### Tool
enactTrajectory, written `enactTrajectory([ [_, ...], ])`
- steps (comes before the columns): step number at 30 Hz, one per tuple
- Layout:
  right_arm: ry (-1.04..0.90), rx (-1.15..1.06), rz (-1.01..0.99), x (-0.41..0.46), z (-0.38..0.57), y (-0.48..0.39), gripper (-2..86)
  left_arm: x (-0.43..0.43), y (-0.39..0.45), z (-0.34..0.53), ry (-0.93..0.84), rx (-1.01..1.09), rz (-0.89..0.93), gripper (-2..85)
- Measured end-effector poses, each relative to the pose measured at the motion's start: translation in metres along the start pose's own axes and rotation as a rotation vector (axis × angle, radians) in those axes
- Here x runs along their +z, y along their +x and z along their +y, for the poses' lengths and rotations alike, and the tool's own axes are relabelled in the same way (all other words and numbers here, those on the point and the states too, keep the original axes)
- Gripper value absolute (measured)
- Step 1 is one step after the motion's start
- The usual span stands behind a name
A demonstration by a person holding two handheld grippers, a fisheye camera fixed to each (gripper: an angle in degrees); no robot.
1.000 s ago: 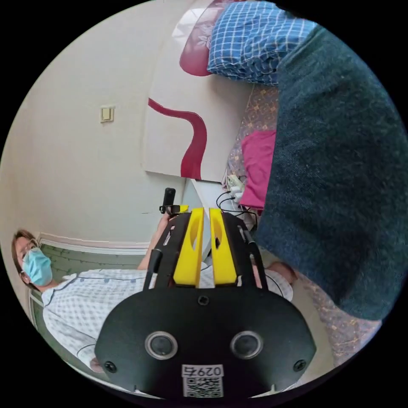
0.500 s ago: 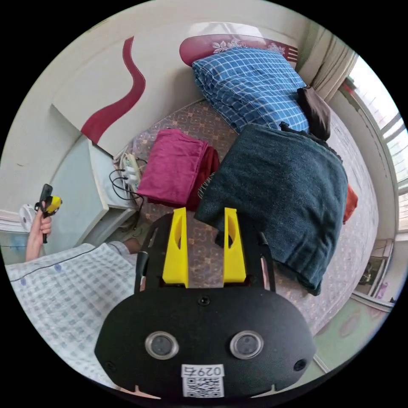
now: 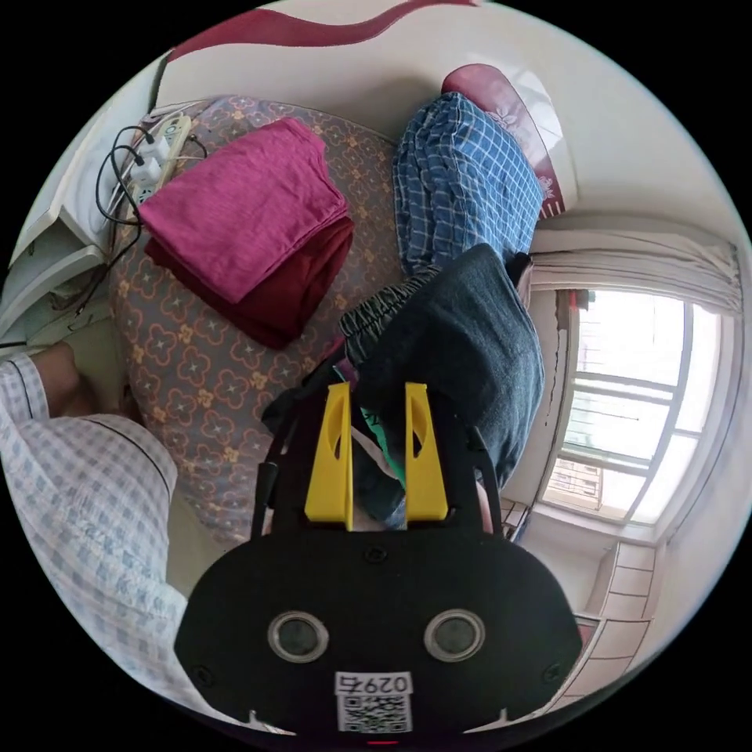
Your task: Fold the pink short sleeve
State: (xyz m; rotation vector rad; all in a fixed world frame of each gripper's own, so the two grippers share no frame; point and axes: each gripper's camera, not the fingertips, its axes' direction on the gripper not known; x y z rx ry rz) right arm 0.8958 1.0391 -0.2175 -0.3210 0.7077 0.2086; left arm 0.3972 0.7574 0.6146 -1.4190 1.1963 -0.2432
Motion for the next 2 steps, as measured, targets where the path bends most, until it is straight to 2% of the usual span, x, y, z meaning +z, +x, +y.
enactTrajectory([
  [2,-0.026,-0.072,0.035,-0.0026,-0.0027,-0.0122,10.7,-0.0048,-0.0012,0.0064,-0.008,-0.002,0.021,-1.0],
])
